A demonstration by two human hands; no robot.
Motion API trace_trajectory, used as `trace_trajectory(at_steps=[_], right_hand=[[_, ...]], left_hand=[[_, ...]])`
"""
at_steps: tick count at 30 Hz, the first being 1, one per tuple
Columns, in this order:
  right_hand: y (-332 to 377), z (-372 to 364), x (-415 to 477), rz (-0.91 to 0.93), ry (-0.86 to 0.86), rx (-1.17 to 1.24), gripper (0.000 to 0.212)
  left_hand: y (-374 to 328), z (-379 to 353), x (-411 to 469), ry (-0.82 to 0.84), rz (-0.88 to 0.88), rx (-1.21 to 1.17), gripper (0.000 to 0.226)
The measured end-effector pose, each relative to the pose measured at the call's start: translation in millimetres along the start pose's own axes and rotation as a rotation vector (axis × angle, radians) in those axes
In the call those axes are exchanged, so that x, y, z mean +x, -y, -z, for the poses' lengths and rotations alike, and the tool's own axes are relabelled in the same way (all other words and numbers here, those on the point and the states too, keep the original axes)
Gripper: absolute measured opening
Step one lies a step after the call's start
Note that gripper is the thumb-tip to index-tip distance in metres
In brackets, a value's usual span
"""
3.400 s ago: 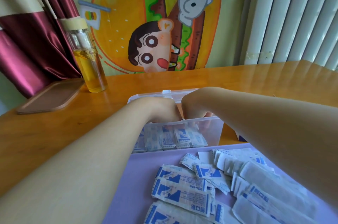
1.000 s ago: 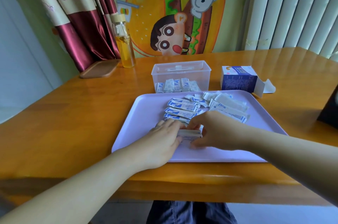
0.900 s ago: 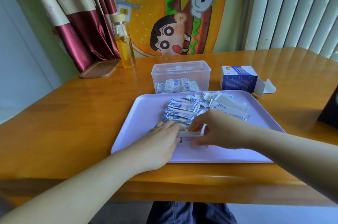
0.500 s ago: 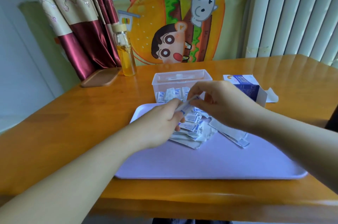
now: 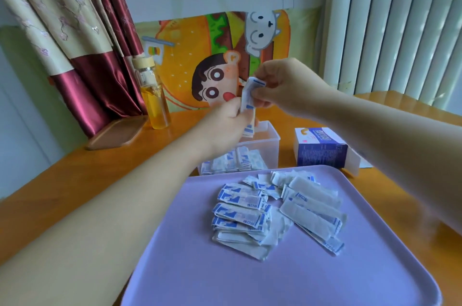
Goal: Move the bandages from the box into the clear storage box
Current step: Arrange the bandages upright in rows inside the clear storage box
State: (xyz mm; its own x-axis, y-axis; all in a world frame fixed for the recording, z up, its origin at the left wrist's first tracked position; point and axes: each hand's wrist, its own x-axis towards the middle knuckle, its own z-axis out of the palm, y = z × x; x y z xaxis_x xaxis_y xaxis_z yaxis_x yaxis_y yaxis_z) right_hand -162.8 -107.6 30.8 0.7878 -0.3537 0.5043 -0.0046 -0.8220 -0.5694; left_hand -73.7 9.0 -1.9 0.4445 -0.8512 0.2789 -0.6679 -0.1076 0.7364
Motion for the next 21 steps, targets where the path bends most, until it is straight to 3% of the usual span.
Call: trace_trajectory(at_steps=[4, 10, 12, 16, 21], right_hand=[[-31.2, -6.3, 27.5, -0.104, 0.079, -0.183, 0.009], [-81.3, -26.8, 59.6, -0.238, 0.305, -0.374, 0.011], [-98.4, -34.5, 70.0, -0.256, 0.373, -0.422, 0.001], [-112.8, -36.6, 83.9, -0.237, 0.5, -0.525, 0.025], [-125.7, -40.5, 91.8, -0.209, 0.57, -0.642, 0.032]], left_hand=[[20.7, 12.5, 32.6, 0.167, -0.021, 0.26, 0.034], [50.4, 12.4, 84.6, 0.378, 0.081, 0.487, 0.044], [58.4, 8.3, 104.2, 0.46, 0.096, 0.543, 0.043], [73.5, -6.9, 134.1, 0.619, 0.029, 0.684, 0.033], [89.2, -33.1, 157.3, 0.826, -0.042, 0.82, 0.025]])
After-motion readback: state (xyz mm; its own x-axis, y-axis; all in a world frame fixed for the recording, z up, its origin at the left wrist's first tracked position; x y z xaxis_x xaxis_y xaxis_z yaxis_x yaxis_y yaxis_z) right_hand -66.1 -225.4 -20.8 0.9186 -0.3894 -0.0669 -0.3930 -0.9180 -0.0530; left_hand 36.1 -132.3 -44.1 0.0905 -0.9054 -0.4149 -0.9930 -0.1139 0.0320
